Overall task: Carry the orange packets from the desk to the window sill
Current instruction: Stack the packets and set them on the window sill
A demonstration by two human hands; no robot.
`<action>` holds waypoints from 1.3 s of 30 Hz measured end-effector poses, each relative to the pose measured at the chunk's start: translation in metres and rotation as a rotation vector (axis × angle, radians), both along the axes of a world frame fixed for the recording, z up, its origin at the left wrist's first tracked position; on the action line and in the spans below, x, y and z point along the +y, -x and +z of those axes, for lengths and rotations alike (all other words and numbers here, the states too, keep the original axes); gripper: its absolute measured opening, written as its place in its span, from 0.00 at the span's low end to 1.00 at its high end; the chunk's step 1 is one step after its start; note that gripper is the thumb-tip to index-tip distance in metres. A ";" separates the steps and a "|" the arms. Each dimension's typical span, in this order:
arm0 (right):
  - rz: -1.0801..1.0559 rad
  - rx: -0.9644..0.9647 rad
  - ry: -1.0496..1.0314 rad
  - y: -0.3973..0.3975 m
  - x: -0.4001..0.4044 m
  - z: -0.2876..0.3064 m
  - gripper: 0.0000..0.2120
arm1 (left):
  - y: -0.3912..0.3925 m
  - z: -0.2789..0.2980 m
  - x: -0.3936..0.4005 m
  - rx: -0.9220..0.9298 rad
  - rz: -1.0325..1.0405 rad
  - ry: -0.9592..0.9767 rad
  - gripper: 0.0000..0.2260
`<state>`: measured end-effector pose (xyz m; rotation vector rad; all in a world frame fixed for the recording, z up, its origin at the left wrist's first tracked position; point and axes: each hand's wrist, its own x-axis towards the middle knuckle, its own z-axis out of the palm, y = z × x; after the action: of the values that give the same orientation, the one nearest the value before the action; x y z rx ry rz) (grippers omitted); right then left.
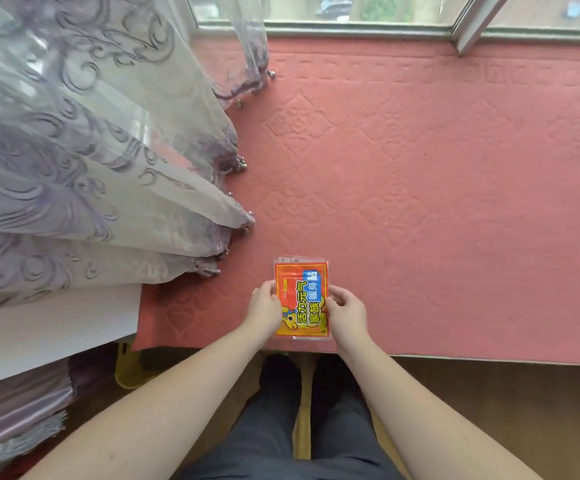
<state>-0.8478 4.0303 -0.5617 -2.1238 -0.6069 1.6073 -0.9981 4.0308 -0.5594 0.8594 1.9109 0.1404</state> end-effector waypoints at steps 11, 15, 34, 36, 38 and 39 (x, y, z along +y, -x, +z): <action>-0.047 -0.036 0.058 0.011 0.011 -0.048 0.15 | 0.011 -0.041 0.015 0.138 -0.045 -0.119 0.12; -0.015 -0.063 0.043 0.011 0.013 -0.046 0.18 | 0.010 -0.045 0.015 0.137 -0.057 -0.145 0.11; 0.232 -0.177 0.021 0.017 0.011 -0.044 0.21 | 0.005 -0.042 0.011 0.043 -0.042 -0.076 0.22; 0.236 -0.173 0.021 0.015 0.012 -0.039 0.21 | 0.007 -0.037 0.012 0.048 -0.039 -0.060 0.23; 0.225 -0.160 0.009 0.012 0.013 -0.033 0.21 | 0.009 -0.030 0.013 0.047 -0.048 -0.056 0.24; 0.211 -0.153 -0.002 0.010 0.012 -0.029 0.21 | 0.010 -0.025 0.012 0.040 -0.074 -0.057 0.25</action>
<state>-0.8580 4.0425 -0.5909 -2.2596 -0.9082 1.5564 -1.0083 4.0427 -0.5845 0.9759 1.9171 0.1343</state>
